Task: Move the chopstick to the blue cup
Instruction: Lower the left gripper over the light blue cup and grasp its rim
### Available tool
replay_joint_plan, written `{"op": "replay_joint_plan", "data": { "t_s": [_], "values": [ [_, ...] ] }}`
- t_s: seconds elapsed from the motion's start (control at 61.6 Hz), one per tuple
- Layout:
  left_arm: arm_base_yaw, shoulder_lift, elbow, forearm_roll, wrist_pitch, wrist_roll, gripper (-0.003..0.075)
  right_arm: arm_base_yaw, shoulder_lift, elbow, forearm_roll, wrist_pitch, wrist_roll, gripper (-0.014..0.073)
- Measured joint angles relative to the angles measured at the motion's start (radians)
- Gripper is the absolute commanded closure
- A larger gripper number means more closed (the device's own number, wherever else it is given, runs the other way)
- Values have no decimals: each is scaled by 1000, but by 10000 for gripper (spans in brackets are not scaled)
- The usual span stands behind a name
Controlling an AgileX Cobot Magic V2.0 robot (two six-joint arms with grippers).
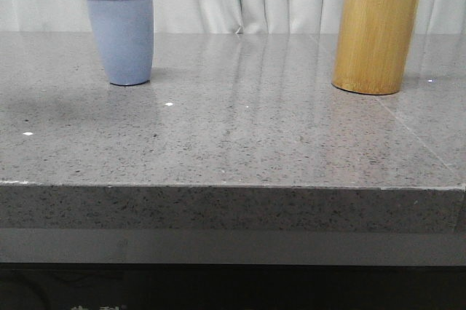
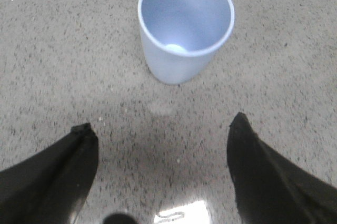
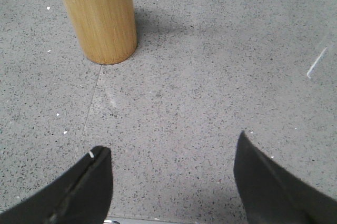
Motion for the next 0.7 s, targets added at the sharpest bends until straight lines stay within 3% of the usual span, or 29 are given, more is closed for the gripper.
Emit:
{"op": "replay_joint_plan", "data": {
  "t_s": [0.438, 0.698],
  "values": [
    [0, 342, -395, 49, 159, 0, 228, 0, 0, 0, 0, 2, 0, 84],
    [0, 499, -539, 53, 222, 0, 257, 0, 0, 0, 0, 10, 0, 84]
  ]
}}
